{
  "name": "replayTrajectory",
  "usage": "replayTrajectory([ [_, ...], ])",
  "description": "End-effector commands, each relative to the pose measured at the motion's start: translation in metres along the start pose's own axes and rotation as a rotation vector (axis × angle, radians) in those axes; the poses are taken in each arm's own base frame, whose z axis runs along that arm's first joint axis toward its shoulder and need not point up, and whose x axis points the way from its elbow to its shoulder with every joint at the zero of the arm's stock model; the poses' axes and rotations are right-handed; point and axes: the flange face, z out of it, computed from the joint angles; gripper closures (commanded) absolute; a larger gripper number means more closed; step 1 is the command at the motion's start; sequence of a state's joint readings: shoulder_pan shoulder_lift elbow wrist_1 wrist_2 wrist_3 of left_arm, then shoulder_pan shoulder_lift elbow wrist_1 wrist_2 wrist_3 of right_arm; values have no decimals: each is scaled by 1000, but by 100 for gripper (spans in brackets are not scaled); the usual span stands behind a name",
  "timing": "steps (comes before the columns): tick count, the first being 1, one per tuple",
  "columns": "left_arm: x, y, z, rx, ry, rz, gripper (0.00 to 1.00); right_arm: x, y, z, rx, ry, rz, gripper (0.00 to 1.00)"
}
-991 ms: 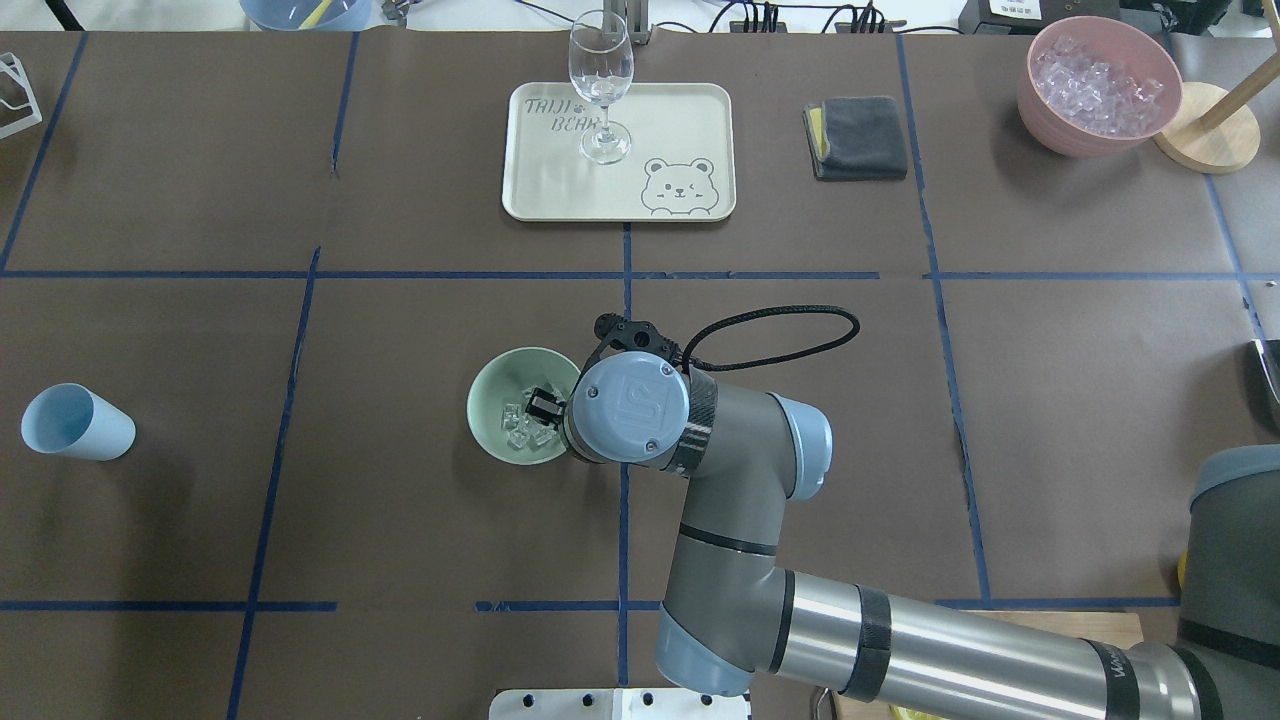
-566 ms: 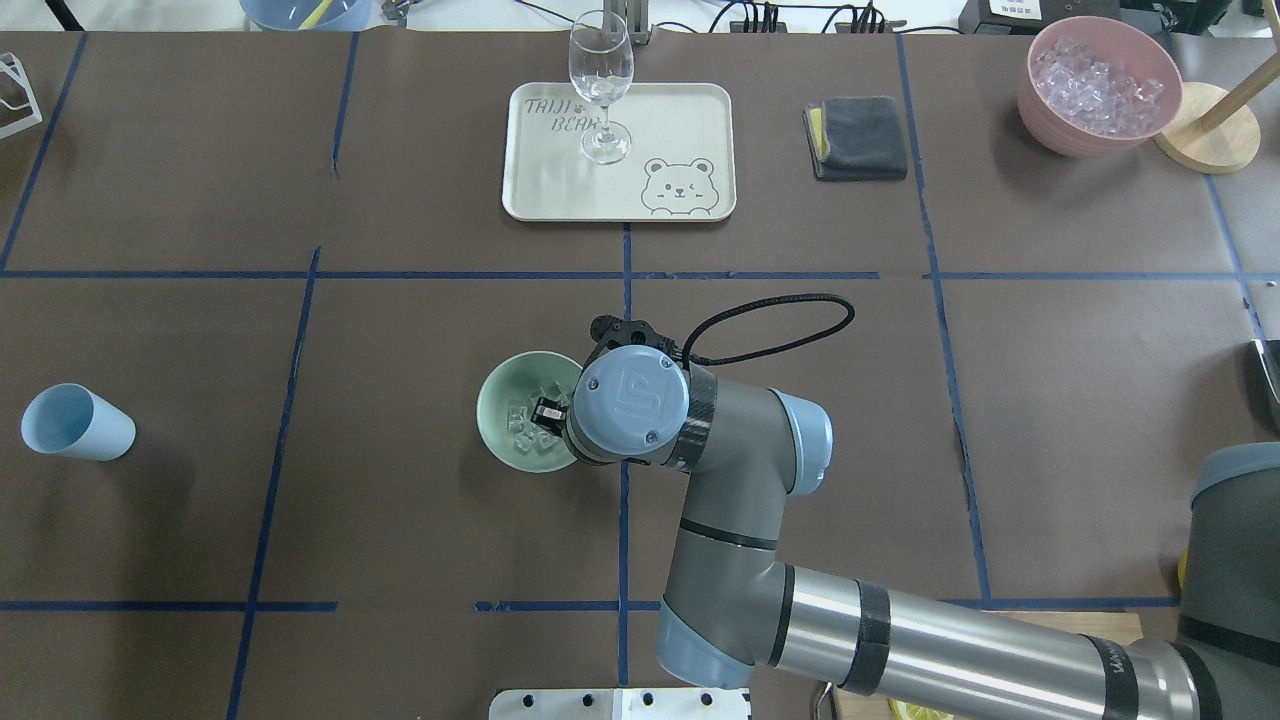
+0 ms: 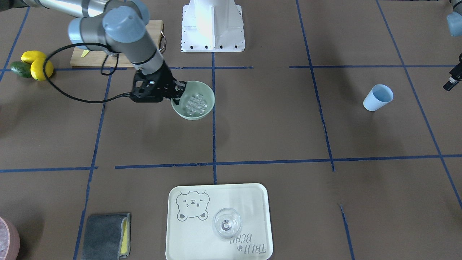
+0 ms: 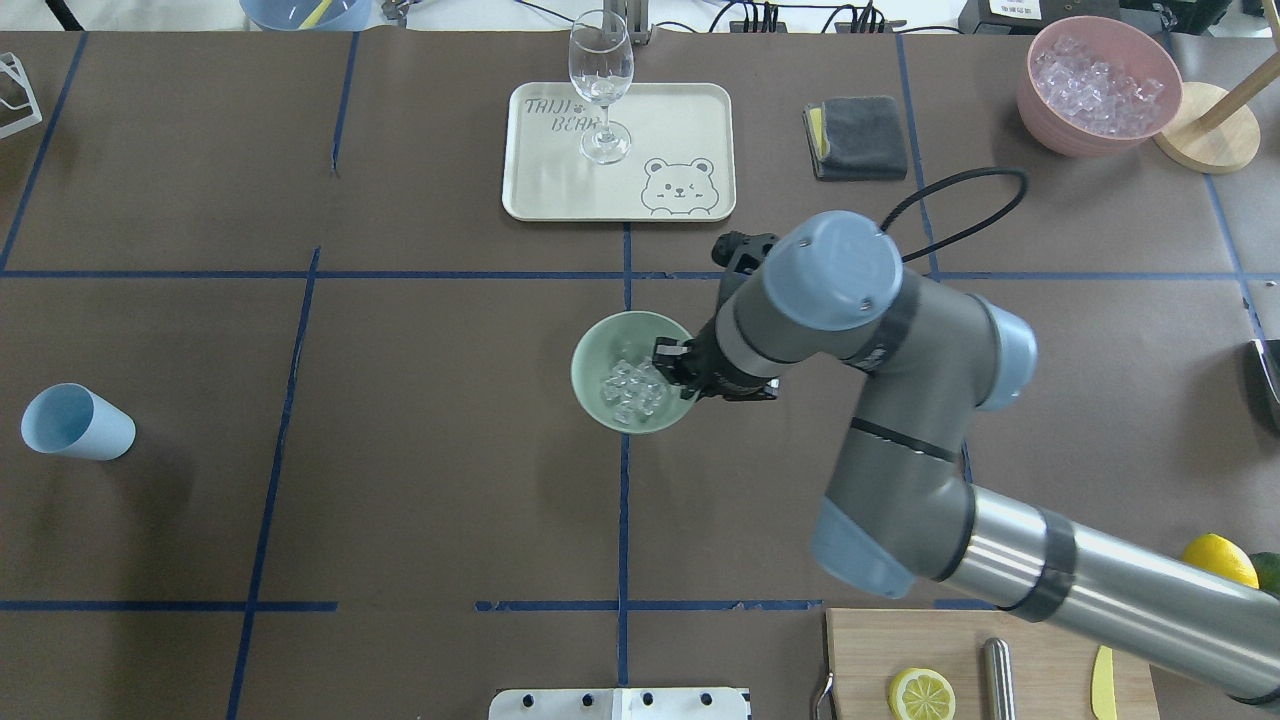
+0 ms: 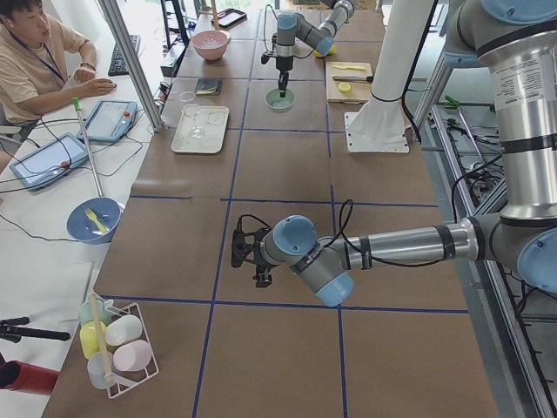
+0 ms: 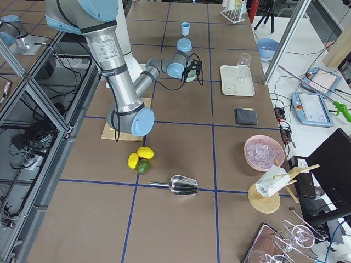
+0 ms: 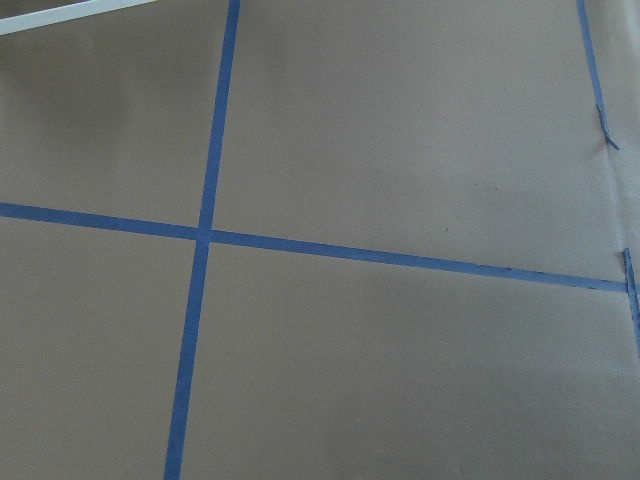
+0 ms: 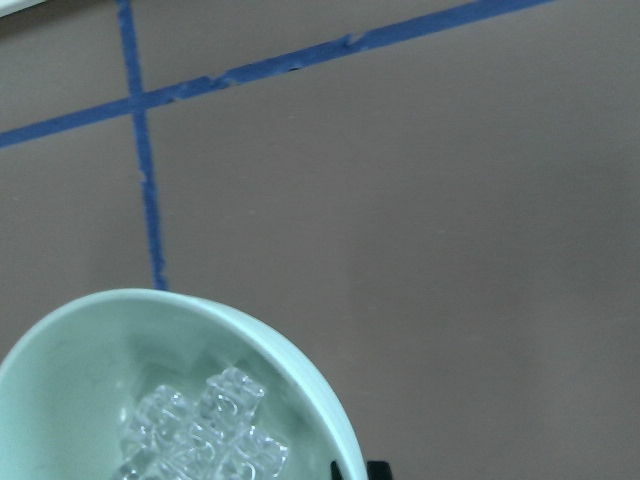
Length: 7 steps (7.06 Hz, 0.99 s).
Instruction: Pour ice into bowl
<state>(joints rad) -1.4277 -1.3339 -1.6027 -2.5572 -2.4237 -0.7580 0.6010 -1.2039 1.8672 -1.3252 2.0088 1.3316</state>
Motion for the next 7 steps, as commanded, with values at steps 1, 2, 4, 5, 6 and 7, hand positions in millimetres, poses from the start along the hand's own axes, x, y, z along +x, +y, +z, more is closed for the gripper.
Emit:
replayTrajectory([
  [1,0,0,1,-1,0,2,0,135,-7,-14,7,119,-150,100],
  [2,0,0,1,0,1,3,0,211,-9,-18,32,125,-195,100],
  [4,1,0,0,0,1,6,0,332,-24,-14,12,65,-213,100],
  [5,2,0,0,2,3,8,0,379,-35,-12,-2,18,-194,100],
  [6,4,-1,-1,9,10,16,0,397,-39,-14,-10,2,-178,100],
  [7,4,1,-2,17,17,26,0,399,-40,-15,-10,1,-176,100],
])
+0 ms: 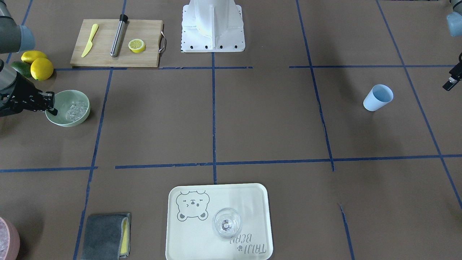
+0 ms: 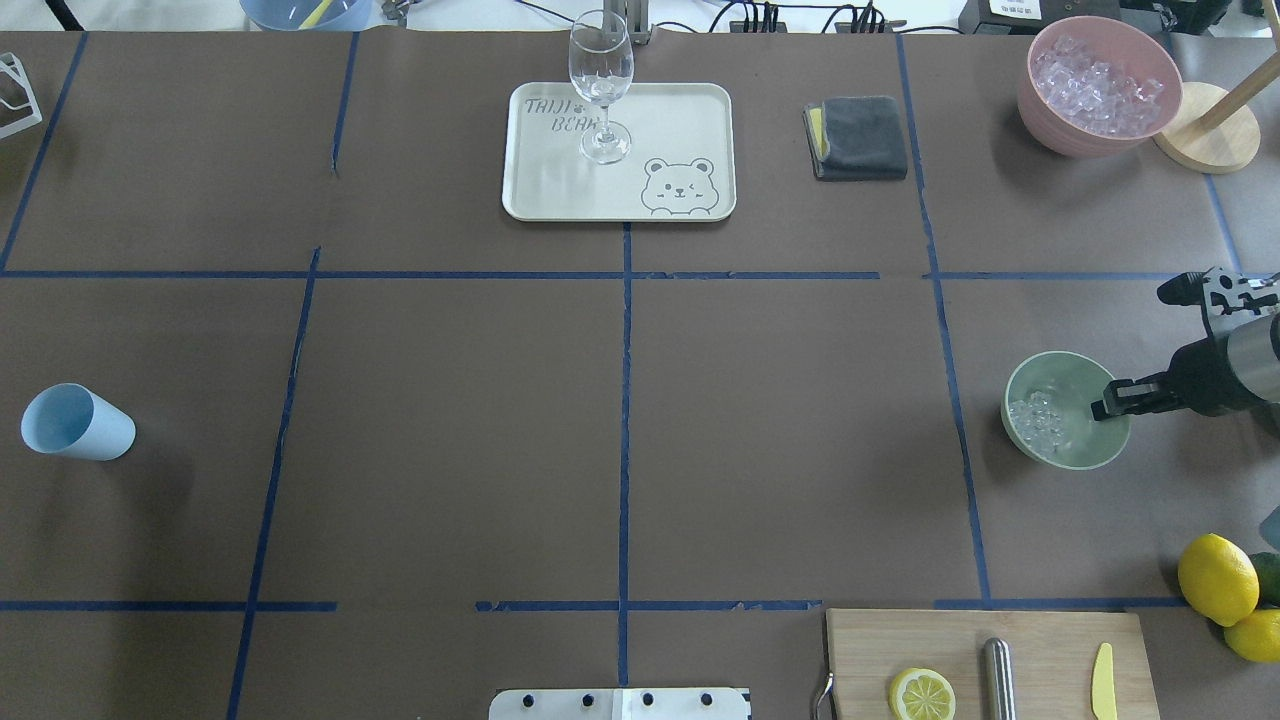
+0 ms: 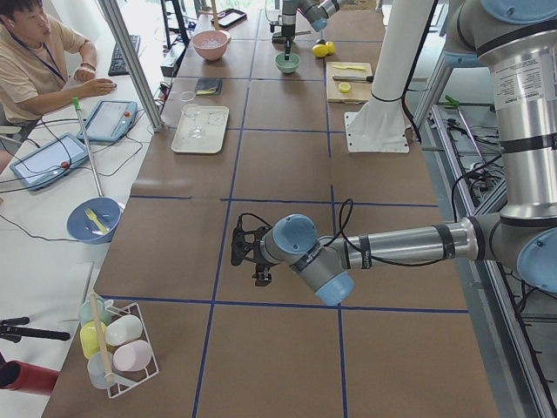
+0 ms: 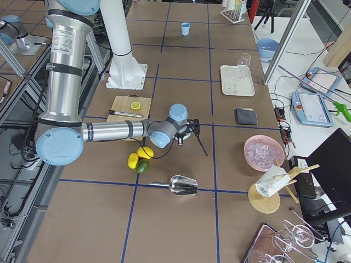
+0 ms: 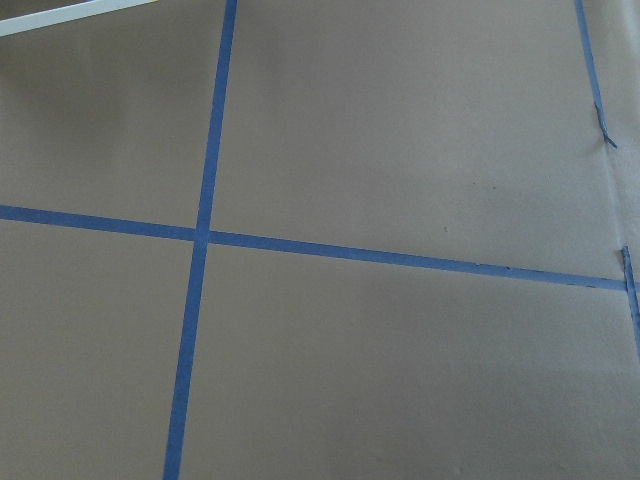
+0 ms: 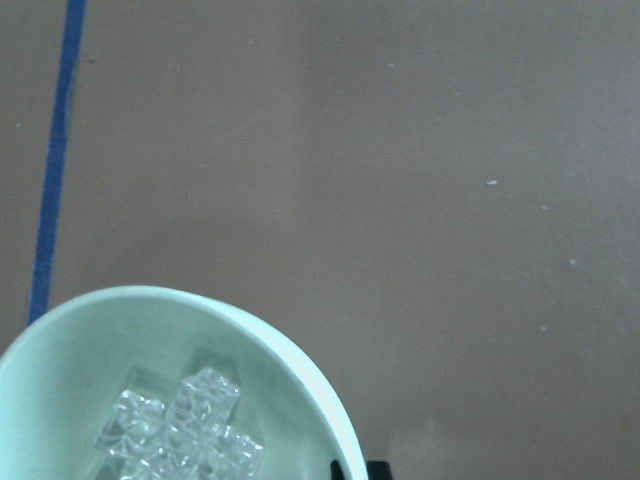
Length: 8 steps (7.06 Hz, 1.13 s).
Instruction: Pour ice into bowl
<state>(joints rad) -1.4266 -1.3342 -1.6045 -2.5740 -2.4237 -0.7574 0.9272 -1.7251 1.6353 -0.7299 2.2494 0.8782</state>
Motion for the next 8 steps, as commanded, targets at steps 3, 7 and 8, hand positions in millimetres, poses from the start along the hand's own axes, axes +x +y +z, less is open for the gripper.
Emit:
replayTrajectory([
  [3,0,4,-2,9,9,11,0,21,0,-4,-15,-25,23,61],
  [7,-2,7,-3,7,6,6,0,46,-23,-52,46,-68,98,0],
  [8,-2,7,-3,7,6,6,0,63,-30,-84,72,-111,141,0],
])
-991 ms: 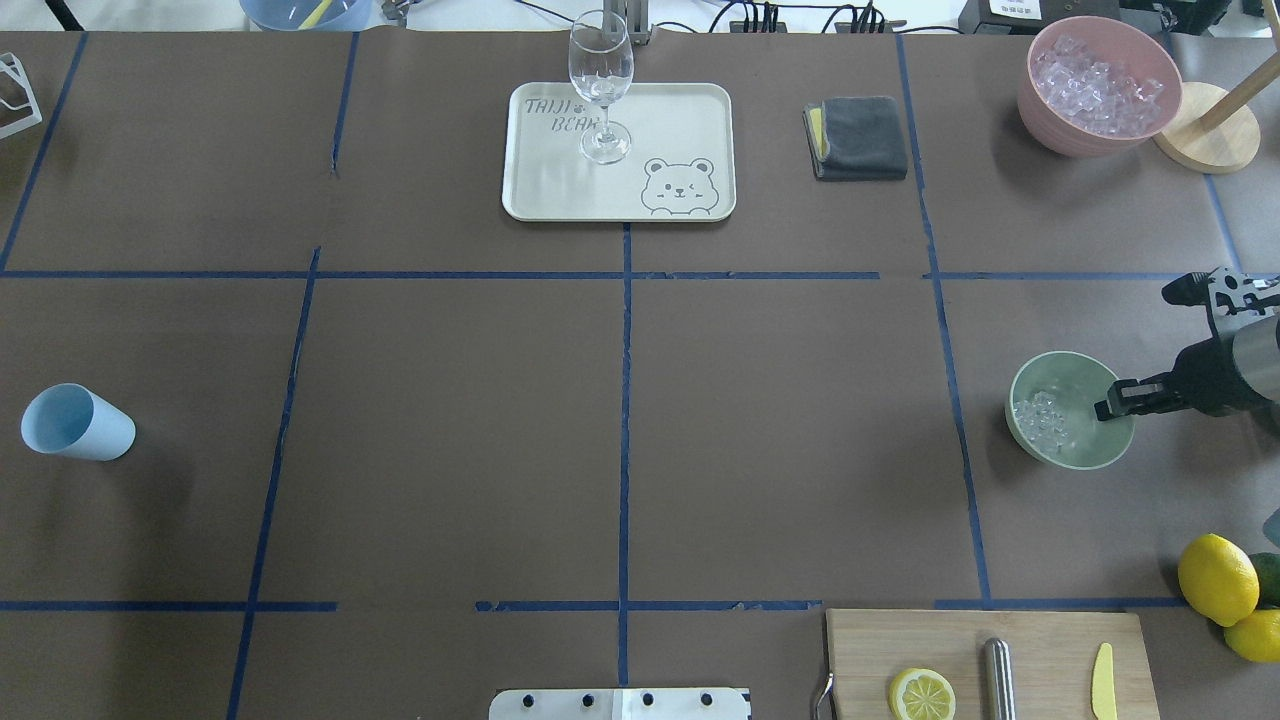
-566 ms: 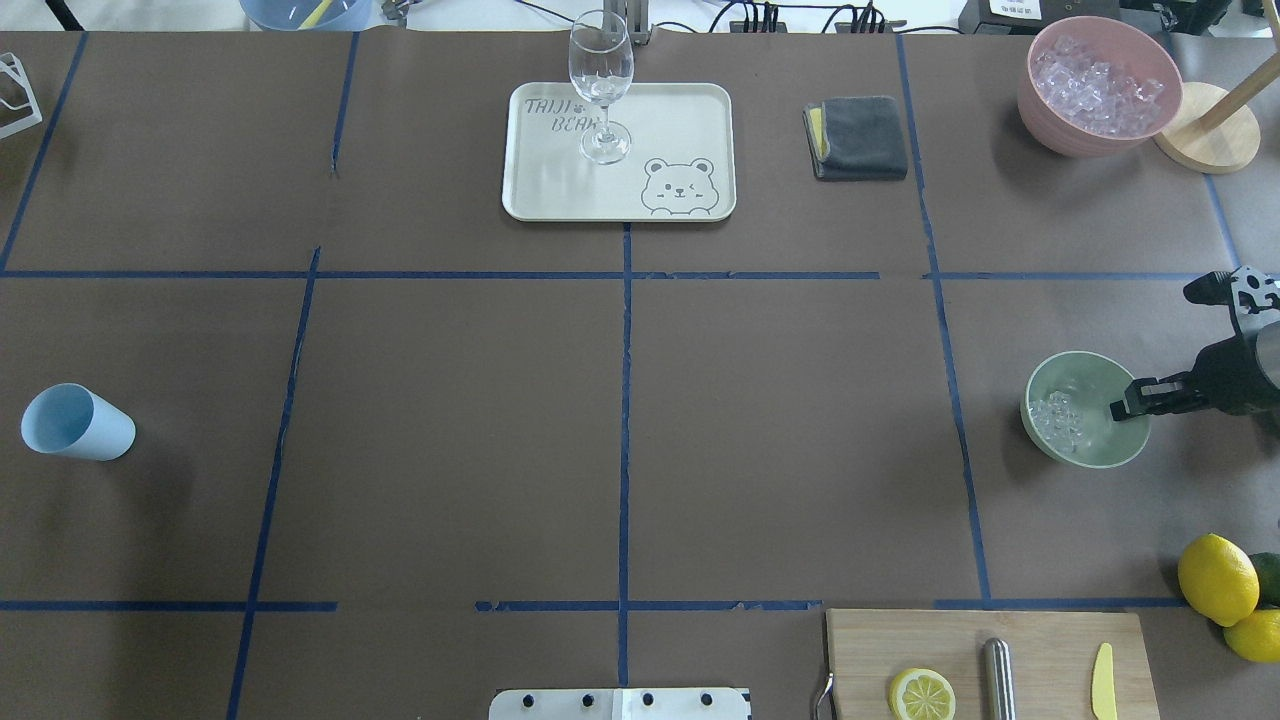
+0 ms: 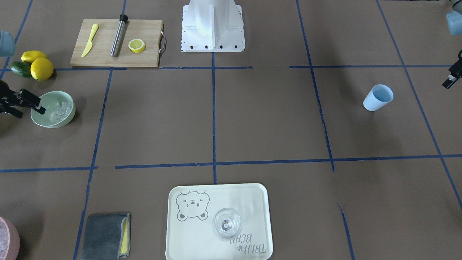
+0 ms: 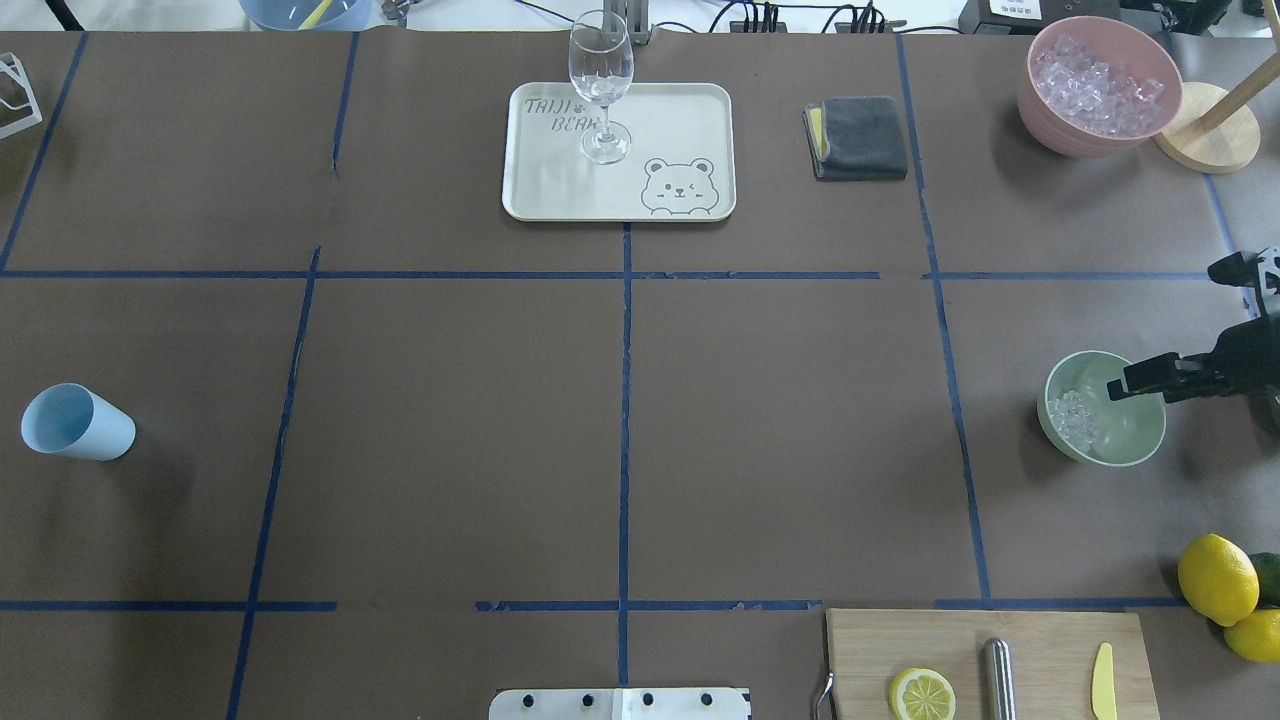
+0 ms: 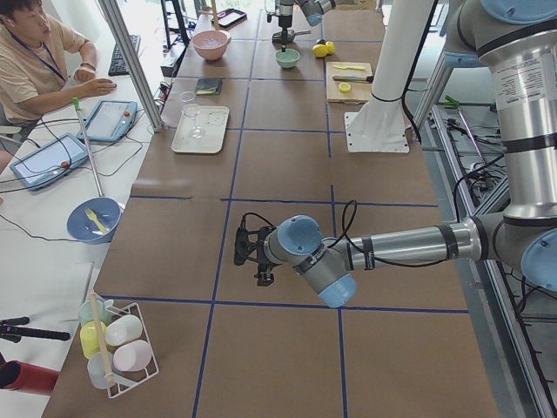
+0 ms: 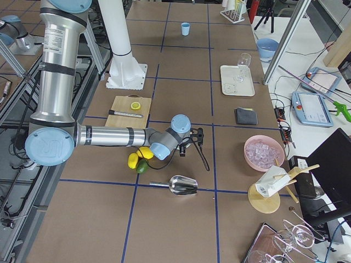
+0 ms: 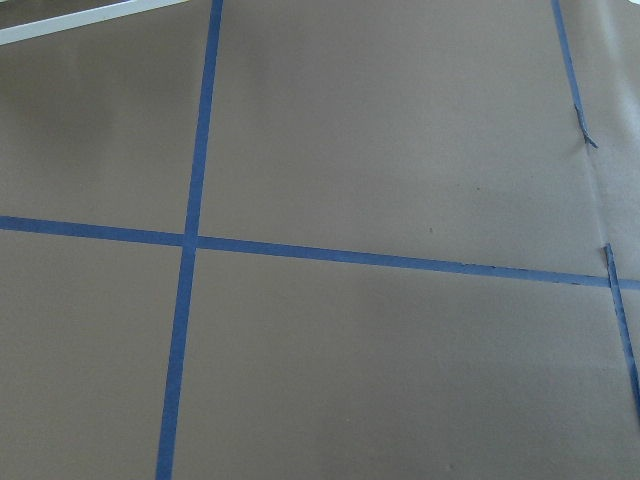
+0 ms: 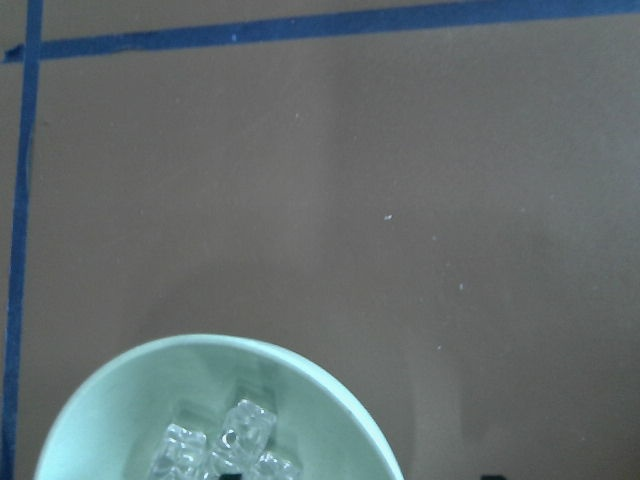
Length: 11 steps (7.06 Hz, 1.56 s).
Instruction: Pour ice into bowl
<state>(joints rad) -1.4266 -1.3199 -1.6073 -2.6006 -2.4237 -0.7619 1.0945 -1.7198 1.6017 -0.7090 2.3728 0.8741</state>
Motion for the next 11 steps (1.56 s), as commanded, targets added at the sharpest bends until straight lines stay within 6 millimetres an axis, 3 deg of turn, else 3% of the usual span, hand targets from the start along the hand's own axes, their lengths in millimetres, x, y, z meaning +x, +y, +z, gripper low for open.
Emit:
replayTrajectory([
  [1,0,0,0,0,0,-1,0,27,-26,-67,63,-82,89,0],
  [3,1,-2,1,10,-11,14,0,45,-31,-91,98,-75,112,0],
  [4,1,-5,12,48,-80,76,0,62,-34,-98,101,-29,85,0],
  [5,0,3,34,7,-126,218,0,84,-39,-103,89,58,3,0],
  [7,-16,-4,42,-113,-205,331,0,134,-41,-123,1,218,-140,0],
  [8,-26,-29,32,-164,-252,351,0,133,-58,-137,-39,229,-142,0],
  [9,-23,-73,2,-183,-257,306,0,130,-61,-140,-80,221,-136,0],
  [10,-15,-94,-25,-239,-256,288,0,123,-62,-147,-100,220,-120,0],
  [11,-6,-96,-40,-259,-263,267,0,118,-59,-152,-93,219,-126,0],
])
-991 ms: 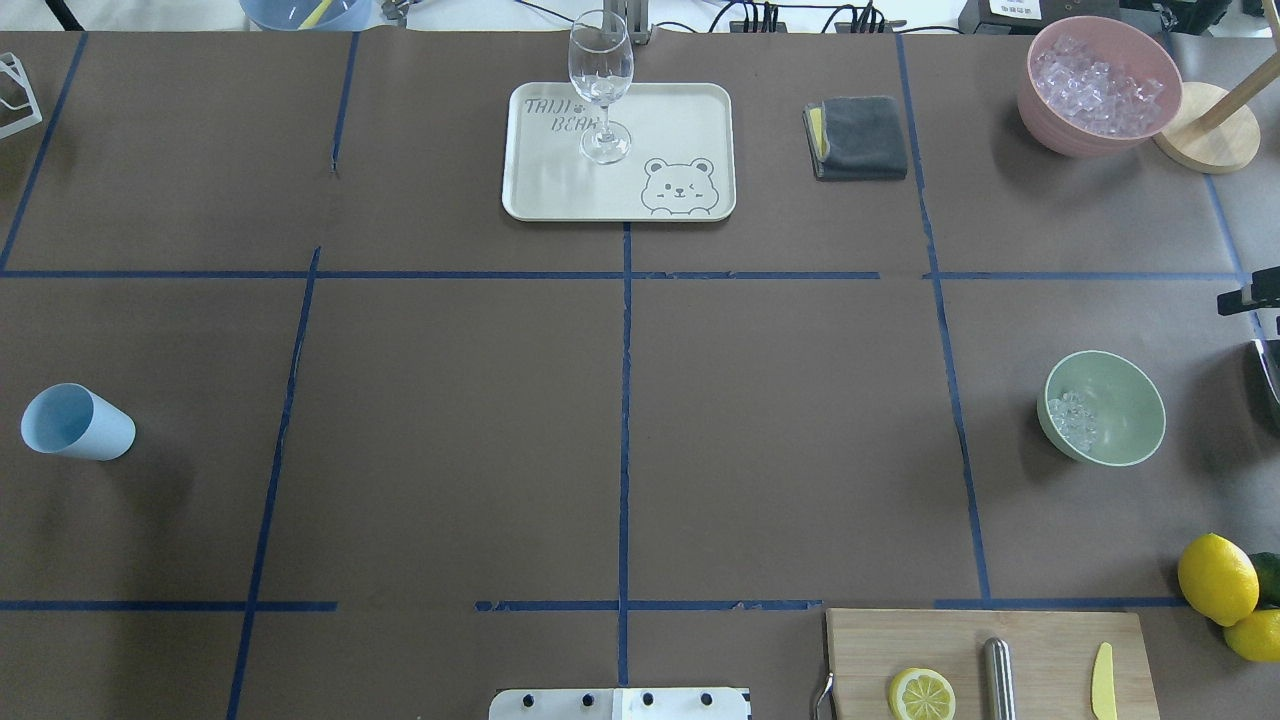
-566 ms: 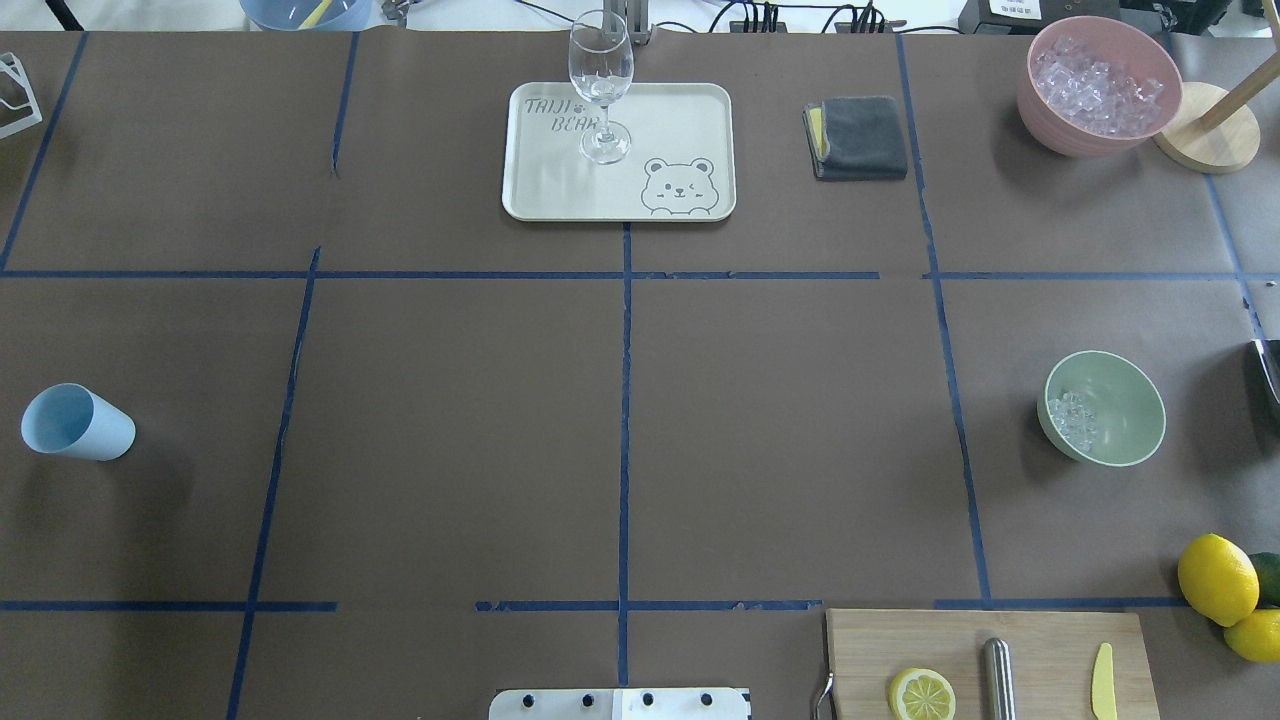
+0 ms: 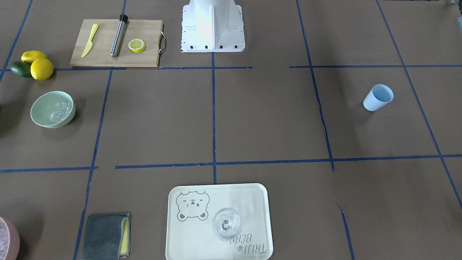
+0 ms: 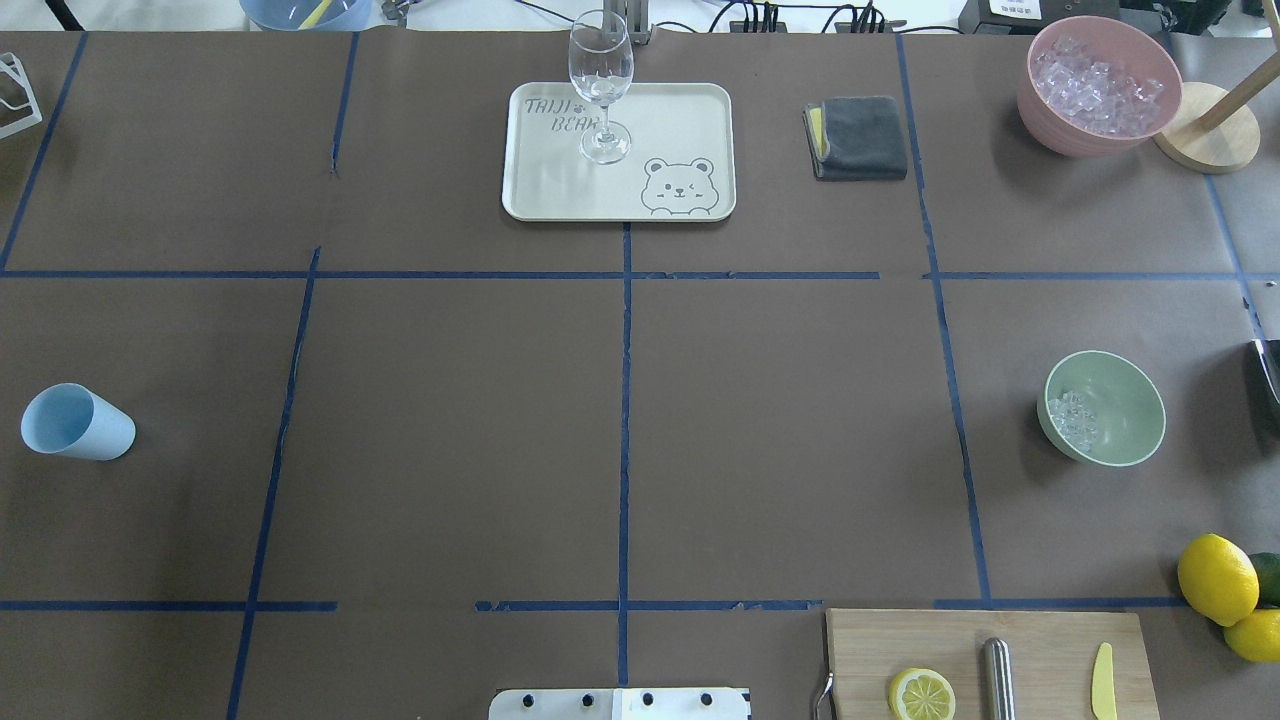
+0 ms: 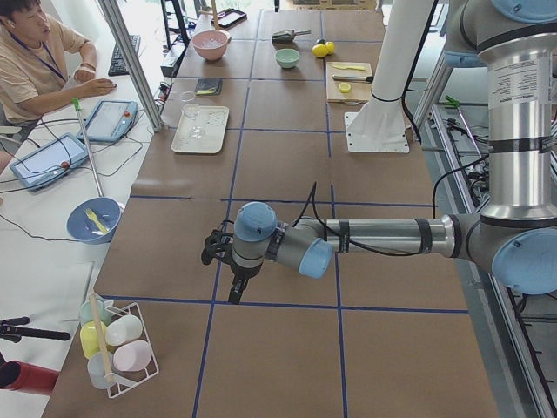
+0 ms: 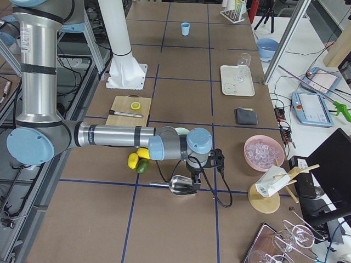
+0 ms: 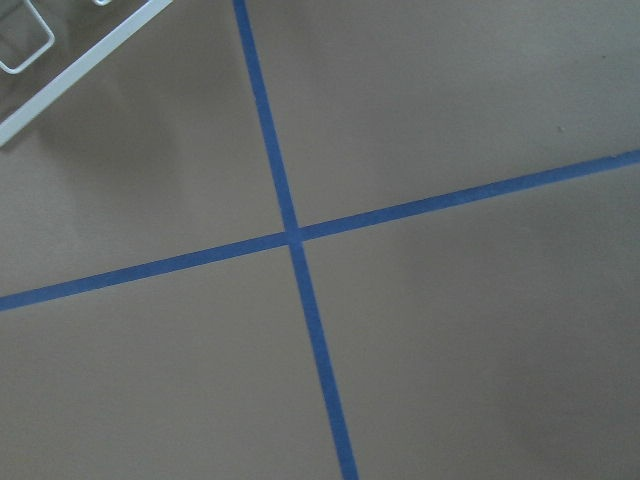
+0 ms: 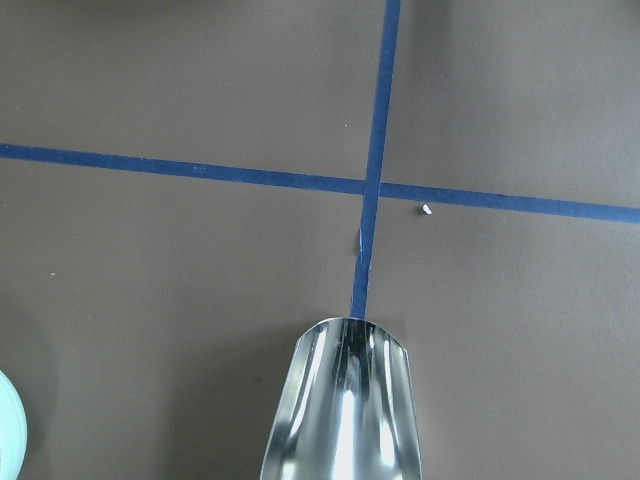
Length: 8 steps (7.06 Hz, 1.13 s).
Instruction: Pour ice into bowl
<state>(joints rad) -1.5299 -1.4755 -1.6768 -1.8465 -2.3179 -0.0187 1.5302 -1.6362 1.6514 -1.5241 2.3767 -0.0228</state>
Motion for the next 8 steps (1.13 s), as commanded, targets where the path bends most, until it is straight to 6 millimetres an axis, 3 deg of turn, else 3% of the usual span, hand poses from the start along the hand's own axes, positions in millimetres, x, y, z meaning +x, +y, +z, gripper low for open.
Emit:
replayTrajectory([
  [1,-8,15,-23,-71,9,-46,0,-4,7,-7,-13,-12,5,0],
  [3,-27,52,6,-144,15,-103,0,-3,8,-4,-14,-16,11,0],
  [4,-26,58,5,-143,17,-103,0,-3,11,-2,-20,-17,12,0],
  [6,-23,57,2,-137,17,-103,0,1,18,3,-30,-16,14,0],
  [8,-3,46,-18,-97,46,-66,0,-2,20,11,-47,-17,6,0],
])
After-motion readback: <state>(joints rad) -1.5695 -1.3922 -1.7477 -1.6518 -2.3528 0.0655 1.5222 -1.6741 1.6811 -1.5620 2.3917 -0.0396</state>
